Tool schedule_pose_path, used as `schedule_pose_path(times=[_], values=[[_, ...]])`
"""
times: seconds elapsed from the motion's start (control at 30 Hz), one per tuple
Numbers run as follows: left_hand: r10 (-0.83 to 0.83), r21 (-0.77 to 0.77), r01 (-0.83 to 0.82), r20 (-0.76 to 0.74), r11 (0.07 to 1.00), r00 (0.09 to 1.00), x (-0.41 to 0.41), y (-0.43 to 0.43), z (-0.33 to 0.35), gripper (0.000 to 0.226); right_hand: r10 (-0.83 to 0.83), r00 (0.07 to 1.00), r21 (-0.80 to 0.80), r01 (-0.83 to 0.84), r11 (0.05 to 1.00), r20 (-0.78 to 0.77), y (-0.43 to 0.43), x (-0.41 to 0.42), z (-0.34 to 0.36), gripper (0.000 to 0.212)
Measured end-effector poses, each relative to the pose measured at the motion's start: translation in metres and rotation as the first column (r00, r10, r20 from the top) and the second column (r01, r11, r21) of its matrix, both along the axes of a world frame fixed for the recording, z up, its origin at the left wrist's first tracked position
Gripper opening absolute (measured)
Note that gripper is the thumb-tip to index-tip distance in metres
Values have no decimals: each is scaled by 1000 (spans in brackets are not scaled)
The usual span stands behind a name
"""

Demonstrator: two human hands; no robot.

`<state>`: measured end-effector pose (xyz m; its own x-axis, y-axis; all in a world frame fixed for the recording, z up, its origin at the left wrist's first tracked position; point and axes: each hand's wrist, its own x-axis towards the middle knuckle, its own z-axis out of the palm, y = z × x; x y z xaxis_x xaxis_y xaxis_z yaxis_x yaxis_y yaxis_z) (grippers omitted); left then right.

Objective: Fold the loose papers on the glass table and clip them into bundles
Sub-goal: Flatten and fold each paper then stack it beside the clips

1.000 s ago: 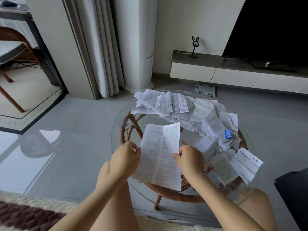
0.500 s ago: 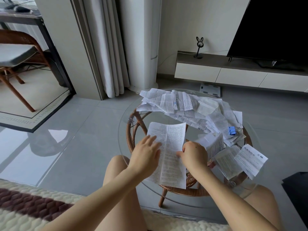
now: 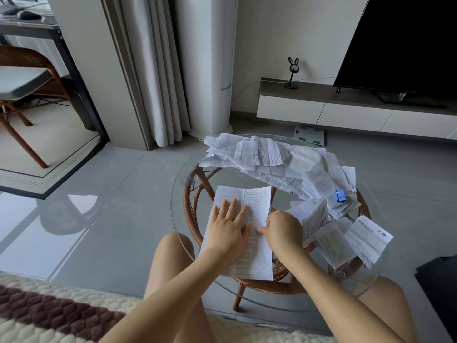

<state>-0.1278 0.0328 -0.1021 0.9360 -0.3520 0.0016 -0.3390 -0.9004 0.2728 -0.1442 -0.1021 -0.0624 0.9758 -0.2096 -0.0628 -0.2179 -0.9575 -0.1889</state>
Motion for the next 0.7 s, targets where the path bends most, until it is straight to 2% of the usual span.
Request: schedule_pose_path(times=[0.37,0.53,0.63,0.7], values=[[30,5,-30,34,1000,999,-5,-2,-1,82,-26,999,30,26,999,-19,1,-1,5,58],[60,71,-58,-27,996,998,-5,-4,7,58,-31,999,28,31,999,-12,2,-1,4,58],[61,89,-57,-35,994,998,-6,-4,4,61,-19,999,23,18,1000,36,3,-4,1,54],[58,81,-57,-18,995,998,-7,-3,0,75,-20,998,24,19,1000,59,2,-7,-1,51]])
